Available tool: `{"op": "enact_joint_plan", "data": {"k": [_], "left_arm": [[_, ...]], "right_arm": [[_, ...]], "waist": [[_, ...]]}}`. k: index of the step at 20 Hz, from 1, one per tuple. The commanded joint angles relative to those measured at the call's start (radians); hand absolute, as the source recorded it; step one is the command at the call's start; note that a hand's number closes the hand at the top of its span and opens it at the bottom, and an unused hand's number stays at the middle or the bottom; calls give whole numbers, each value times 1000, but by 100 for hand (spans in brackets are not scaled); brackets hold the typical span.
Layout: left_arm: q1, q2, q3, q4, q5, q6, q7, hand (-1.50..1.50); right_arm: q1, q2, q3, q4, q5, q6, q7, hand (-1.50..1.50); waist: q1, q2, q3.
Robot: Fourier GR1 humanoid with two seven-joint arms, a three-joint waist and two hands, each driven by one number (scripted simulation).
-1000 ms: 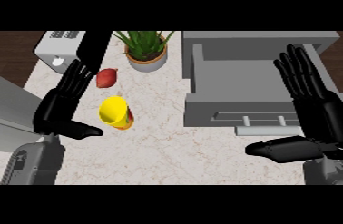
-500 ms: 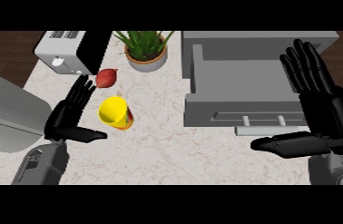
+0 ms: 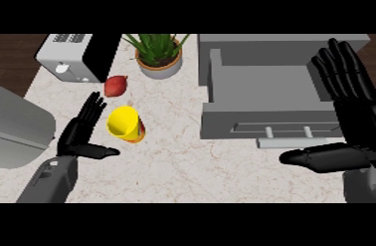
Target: Pick up the cup, place it into the drawer and close the drawer
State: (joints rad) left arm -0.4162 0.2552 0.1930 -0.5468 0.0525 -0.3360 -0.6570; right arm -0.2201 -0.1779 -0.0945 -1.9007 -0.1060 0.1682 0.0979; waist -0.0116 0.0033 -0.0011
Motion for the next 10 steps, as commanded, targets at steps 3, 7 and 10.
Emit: {"op": "enact_joint_plan", "data": {"k": [3,7,10], "left_arm": [[-111,10,17,270,-55,15,-151,-150],[-128,-34,30,339,-66,62,-265,-150],[-123,-14,39,384,-69,41,-306,-150]], "right_arm": [[-65,10,5,-15,-1,-28,69,-150],[-68,9,20,25,-8,5,30,-150],[-63,10,2,60,3,-2,-4,-150]], "waist": [[-4,2,-1],[-18,9,-3],[-23,13,-3]]}}
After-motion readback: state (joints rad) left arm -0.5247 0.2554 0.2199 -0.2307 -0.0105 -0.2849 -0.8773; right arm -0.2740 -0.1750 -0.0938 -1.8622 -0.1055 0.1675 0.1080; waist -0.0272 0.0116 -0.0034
